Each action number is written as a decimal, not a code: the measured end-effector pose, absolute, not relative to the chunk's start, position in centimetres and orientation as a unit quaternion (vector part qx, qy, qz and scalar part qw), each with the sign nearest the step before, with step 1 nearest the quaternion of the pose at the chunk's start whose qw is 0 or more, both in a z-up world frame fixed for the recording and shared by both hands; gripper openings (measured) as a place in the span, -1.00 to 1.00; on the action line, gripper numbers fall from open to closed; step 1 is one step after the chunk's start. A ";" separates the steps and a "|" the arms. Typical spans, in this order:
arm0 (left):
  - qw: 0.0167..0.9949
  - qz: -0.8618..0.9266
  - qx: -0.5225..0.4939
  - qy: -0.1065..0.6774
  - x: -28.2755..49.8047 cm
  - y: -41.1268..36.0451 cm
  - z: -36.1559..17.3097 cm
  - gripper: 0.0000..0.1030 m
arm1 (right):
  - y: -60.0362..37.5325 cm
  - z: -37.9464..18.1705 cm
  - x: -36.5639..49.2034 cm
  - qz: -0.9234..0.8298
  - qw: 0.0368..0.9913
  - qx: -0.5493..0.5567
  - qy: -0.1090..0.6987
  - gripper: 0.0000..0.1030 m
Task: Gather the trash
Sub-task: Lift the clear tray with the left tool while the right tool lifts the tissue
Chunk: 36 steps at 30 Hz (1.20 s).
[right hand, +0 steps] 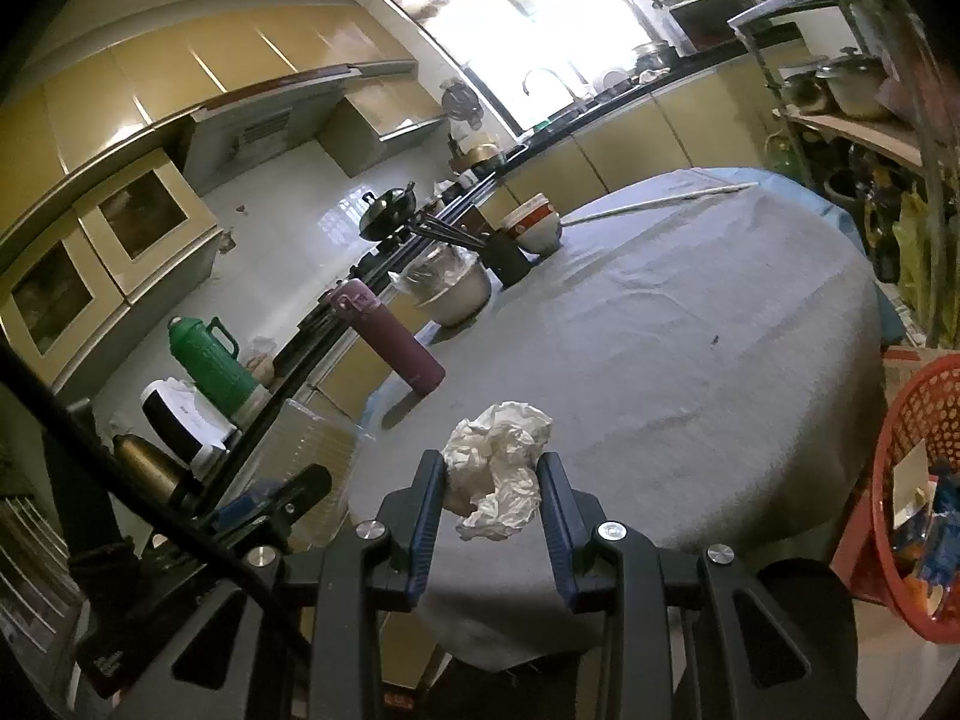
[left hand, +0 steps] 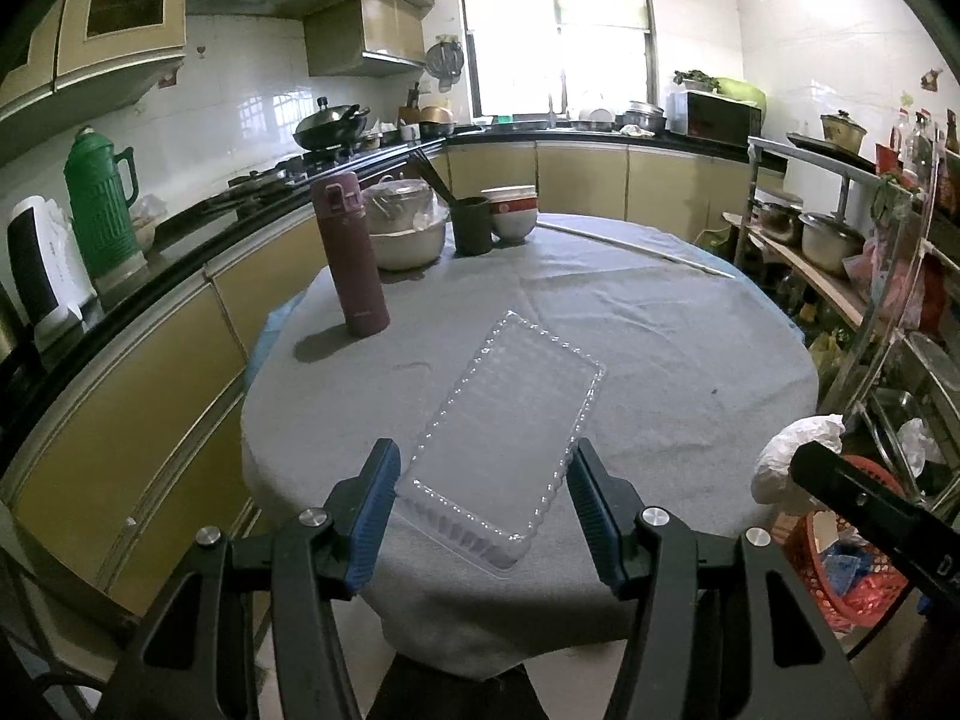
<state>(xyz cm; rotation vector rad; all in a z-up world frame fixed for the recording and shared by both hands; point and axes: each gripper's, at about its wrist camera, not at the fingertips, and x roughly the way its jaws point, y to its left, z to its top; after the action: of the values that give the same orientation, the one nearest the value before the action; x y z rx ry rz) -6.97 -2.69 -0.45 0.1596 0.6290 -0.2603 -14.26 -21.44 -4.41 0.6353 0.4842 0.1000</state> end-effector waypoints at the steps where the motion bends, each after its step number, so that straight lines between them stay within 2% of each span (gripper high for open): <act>1: 0.940 -0.127 0.079 0.307 -7.0 -2.7 -0.4 0.15 | -21.5 -4.5 -14.3 0.047 0.920 0.311 0.236 -0.34; 36: 0.938 -0.133 0.100 0.305 -7.4 -4.1 -0.8 0.16 | -22.9 -4.8 -15.5 0.041 0.917 0.328 0.221 -0.34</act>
<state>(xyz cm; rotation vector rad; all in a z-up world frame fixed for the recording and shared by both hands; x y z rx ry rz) -7.41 -4.11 -0.79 0.2052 0.6233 -0.2724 -15.46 -22.92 -4.81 0.6751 0.4556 0.0848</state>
